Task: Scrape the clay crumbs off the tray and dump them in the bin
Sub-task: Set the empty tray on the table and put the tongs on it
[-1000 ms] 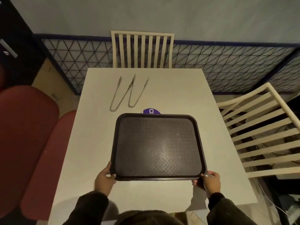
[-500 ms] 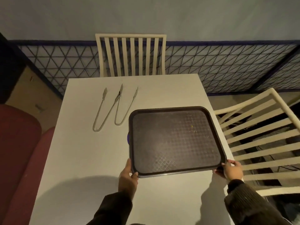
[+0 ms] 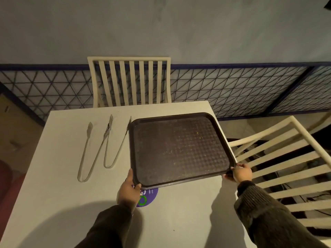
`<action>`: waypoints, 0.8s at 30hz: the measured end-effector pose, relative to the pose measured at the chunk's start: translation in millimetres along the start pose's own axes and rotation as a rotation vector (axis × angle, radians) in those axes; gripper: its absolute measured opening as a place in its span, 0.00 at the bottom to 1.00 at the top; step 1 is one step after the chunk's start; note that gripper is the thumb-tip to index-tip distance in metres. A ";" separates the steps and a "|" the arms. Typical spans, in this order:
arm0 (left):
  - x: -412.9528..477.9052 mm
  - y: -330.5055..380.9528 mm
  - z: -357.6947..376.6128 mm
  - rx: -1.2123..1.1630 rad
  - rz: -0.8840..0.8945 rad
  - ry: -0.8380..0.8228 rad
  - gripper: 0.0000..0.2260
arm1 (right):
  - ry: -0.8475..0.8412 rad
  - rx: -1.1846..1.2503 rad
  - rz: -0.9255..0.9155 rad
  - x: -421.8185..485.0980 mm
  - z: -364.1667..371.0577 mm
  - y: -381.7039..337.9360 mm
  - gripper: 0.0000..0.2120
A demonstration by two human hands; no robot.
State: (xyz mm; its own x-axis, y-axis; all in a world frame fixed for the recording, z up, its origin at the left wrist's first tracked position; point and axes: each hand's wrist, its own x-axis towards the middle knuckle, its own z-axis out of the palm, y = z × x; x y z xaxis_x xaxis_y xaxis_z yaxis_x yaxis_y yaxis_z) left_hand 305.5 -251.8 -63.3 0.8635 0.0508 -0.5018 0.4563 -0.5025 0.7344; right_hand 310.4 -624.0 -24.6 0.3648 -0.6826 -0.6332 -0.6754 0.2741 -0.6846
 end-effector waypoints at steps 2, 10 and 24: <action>10.9 6.7 -5.3 0.006 0.011 -0.005 0.27 | -0.015 0.005 -0.008 4.8 9.8 -6.7 0.08; 36.0 17.3 -25.5 -0.054 -0.006 0.043 0.25 | -0.052 0.033 -0.042 19.7 42.4 -21.6 0.12; 7.7 7.0 -63.8 -0.277 -0.058 0.162 0.20 | 0.014 -0.246 -0.321 -39.1 48.5 18.4 0.22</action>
State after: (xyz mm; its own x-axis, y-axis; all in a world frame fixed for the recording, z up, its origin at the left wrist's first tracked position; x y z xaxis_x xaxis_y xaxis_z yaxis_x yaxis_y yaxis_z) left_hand 329.0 -199.8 -32.9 0.8472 0.2205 -0.4833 0.5275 -0.2420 0.8143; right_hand 314.7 -559.3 -29.9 0.5748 -0.7165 -0.3953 -0.6623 -0.1236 -0.7389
